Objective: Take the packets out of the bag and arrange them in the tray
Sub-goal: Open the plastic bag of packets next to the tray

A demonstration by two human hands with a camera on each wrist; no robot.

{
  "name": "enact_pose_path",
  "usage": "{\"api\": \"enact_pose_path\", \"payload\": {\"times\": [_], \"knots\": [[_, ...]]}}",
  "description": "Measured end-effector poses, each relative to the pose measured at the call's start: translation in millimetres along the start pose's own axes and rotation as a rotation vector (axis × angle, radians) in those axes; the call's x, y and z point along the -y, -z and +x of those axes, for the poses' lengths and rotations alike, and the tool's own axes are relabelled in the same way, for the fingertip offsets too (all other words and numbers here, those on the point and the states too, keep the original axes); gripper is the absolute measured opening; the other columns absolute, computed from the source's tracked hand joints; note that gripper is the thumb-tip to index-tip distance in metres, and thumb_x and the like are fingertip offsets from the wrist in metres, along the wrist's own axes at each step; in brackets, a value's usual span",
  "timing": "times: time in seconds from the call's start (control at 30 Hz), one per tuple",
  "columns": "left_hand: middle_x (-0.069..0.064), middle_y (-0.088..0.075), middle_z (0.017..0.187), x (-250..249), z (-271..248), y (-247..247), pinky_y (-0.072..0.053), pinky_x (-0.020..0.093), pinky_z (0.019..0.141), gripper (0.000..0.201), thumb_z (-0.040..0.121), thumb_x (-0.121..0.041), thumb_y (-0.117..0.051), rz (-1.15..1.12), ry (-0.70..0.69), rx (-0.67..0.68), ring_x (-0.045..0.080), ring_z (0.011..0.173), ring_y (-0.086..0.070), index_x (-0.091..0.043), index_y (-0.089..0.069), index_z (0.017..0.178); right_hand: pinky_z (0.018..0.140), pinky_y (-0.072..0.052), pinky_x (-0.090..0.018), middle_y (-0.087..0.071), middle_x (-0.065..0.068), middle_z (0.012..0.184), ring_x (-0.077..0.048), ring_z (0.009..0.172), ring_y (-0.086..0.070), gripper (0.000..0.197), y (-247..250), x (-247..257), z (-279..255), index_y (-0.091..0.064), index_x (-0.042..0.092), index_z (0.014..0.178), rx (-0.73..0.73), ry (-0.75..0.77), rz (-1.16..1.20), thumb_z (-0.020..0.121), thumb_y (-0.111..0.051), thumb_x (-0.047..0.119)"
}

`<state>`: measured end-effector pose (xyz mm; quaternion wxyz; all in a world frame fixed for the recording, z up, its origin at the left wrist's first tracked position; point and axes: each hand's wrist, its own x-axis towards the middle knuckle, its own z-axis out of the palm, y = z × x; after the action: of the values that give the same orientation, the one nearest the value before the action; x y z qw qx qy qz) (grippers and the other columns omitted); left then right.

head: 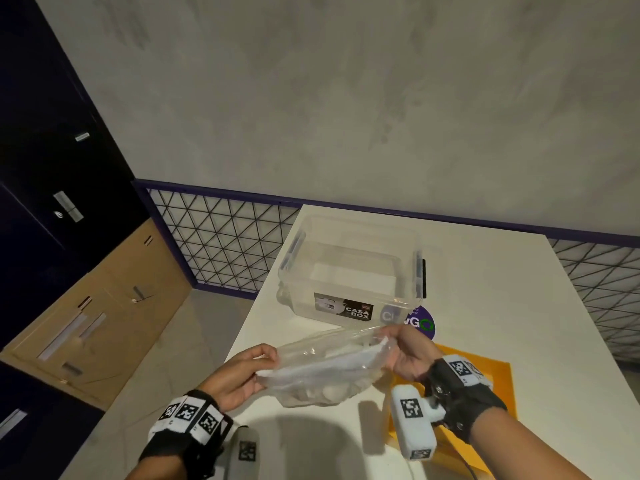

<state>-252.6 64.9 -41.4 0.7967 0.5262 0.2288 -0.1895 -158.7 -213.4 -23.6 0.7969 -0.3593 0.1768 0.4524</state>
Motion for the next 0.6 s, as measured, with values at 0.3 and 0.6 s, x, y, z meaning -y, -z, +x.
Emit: {"api": "enact_pose_path", "payload": {"times": [0.3,0.6], "knots": [[0.003,-0.058,0.115,-1,13,-37,-0.056,0.029,0.068,0.043,0.099,0.003,-0.035,0.069,-0.120,-0.228,0.016,0.089,-0.061,-0.022,-0.049,0.132,0.067,-0.056,-0.035,-0.065,-0.019,0.097,-0.027,0.077,-0.064,0.058,-3,-9,-3,-0.051,0.006,0.111,0.013,-0.047,-0.534,0.061,-0.081,0.003],[0.010,-0.060,0.122,-14,7,-32,-0.058,0.029,0.075,0.046,0.086,0.007,-0.056,-0.049,-0.226,-0.068,0.028,0.108,-0.061,-0.017,-0.058,0.125,0.074,-0.047,-0.031,-0.058,-0.012,0.097,-0.020,0.084,-0.054,0.008,3,-18,-3,-0.056,0.008,0.093,-0.230,0.110,-1.150,0.087,-0.059,0.009]]}}
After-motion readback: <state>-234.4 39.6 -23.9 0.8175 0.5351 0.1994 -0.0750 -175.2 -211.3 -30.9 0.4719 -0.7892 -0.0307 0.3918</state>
